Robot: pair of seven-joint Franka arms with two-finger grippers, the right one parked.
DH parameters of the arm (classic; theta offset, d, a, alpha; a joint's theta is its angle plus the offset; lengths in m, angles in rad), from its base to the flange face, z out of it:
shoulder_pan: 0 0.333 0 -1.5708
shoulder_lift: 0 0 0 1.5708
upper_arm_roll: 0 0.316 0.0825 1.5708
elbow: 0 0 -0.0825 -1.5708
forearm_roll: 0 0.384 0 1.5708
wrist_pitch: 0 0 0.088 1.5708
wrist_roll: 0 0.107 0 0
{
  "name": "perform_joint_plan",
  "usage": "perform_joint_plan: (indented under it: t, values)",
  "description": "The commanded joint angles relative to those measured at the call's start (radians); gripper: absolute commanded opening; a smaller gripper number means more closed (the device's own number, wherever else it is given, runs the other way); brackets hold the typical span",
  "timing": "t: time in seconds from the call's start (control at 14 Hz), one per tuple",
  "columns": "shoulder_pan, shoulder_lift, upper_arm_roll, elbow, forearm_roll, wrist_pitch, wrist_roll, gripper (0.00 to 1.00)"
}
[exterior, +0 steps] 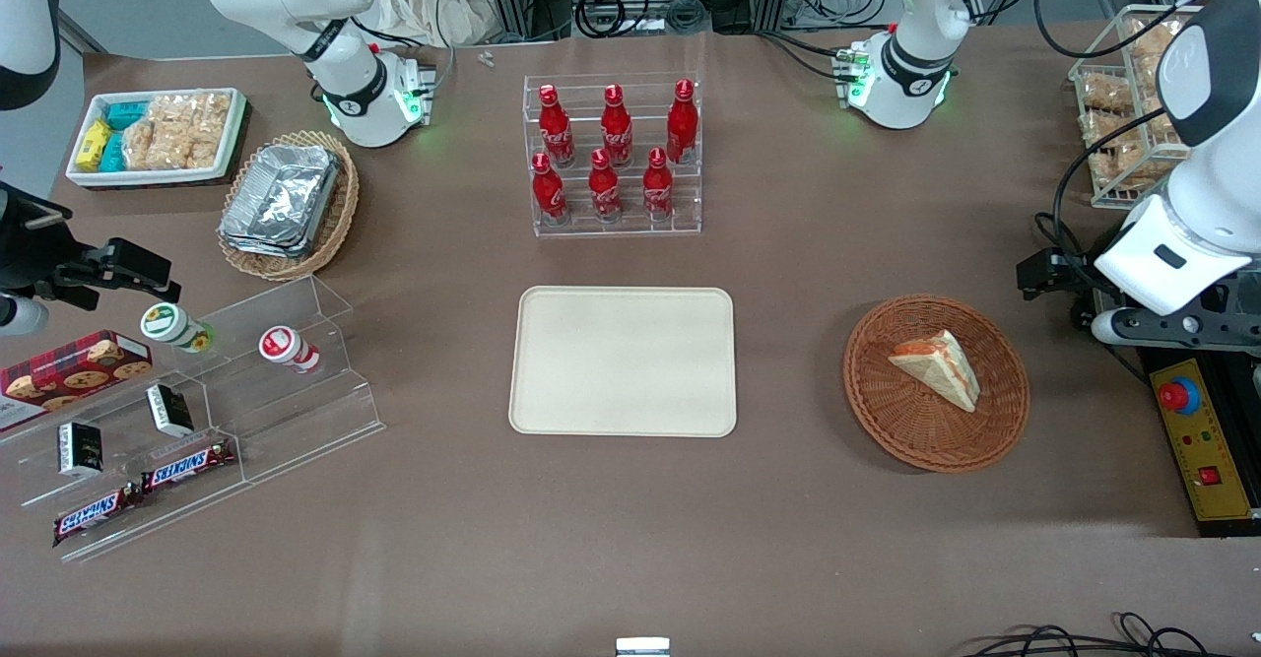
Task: Place sandwich from basket to tray
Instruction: 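Move the left gripper over the wrapped sandwich in the wicker basket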
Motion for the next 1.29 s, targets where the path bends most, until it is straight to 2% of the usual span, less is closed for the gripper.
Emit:
perform_joint_plan:
  t: [0.0,0.29,0.5,0.64,0.93,1.21]
  values:
    - [0.004,0.015,-0.003,0.025,0.001,-0.011,-0.004,1.0]
    - [0.002,0.037,-0.006,0.036,0.002,-0.016,-0.028,1.0]
    - [0.005,0.054,-0.003,0.008,-0.013,-0.008,-0.146,1.0]
    - [0.024,0.041,-0.002,-0.059,-0.039,0.026,-0.261,1.0]
    - [0.013,0.041,-0.006,-0.179,-0.024,0.176,-0.575,1.0]
    - [0.014,0.049,-0.005,-0.332,-0.007,0.372,-0.721,1.0]
